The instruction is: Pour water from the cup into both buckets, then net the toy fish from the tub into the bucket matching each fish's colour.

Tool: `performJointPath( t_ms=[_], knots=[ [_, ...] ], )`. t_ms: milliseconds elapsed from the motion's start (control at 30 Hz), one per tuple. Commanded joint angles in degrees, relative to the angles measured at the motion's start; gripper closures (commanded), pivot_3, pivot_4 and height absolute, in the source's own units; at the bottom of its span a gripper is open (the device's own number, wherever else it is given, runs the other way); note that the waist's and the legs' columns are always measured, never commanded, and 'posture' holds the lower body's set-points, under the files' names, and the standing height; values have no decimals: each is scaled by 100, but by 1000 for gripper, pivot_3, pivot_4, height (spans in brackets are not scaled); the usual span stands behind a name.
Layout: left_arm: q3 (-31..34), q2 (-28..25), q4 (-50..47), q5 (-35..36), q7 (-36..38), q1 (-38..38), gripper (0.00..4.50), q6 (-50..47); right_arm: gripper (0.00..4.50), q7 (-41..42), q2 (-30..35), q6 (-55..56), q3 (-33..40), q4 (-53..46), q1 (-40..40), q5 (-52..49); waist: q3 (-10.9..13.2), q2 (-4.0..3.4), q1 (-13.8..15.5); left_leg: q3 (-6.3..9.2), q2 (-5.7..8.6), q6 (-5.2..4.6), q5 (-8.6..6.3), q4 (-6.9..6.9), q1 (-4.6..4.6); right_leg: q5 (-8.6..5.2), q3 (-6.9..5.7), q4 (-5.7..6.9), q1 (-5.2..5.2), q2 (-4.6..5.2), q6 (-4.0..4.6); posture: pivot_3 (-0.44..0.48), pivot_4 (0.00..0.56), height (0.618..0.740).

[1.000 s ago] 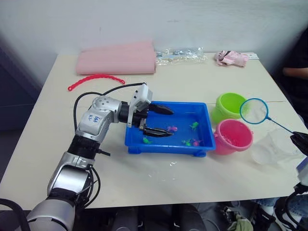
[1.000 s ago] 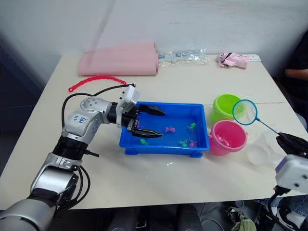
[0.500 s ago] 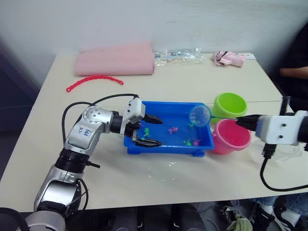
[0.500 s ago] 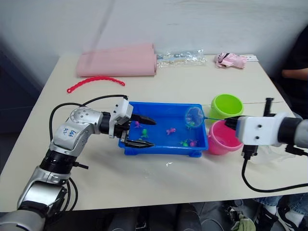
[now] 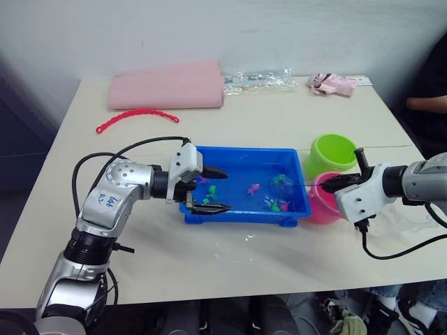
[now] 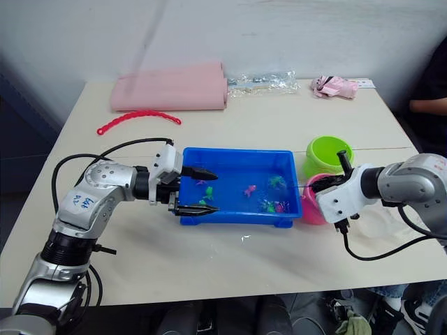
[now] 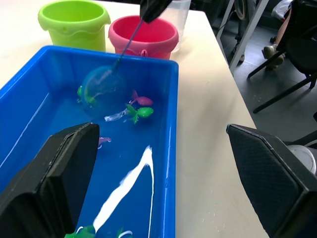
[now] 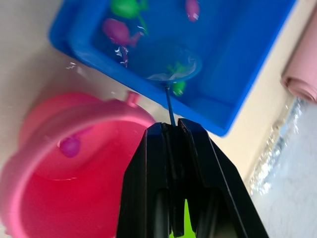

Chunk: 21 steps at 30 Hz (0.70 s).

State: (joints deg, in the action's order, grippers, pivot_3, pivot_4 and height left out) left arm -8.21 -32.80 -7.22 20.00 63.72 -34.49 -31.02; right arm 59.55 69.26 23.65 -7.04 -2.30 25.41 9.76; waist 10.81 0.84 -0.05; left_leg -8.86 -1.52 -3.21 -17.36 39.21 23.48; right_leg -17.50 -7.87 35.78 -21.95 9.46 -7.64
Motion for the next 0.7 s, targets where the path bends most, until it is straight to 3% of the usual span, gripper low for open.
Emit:
performJointPath(
  t_ms=[33,300,700],
  knots=[
    [92,-39,-355,207,-34,-43,31,-100,4500,352,158,731,-11,12,-28,-244,0,0,1,0,0,0,0,0,0,0,0,0,0,0,0,0,150,738],
    [67,-23,-300,219,-28,-78,31,-58,4500,529,84,-877,481,-568,-496,-1204,0,-1,-11,0,-2,0,0,0,-6,0,1,1,4,-2,0,0,150,738],
    [36,-40,-240,195,75,-75,31,45,4500,360,85,-1132,832,-672,-348,-1106,1,-2,-4,1,-2,1,0,0,-9,0,0,0,9,-1,0,0,150,738]
  ],
)
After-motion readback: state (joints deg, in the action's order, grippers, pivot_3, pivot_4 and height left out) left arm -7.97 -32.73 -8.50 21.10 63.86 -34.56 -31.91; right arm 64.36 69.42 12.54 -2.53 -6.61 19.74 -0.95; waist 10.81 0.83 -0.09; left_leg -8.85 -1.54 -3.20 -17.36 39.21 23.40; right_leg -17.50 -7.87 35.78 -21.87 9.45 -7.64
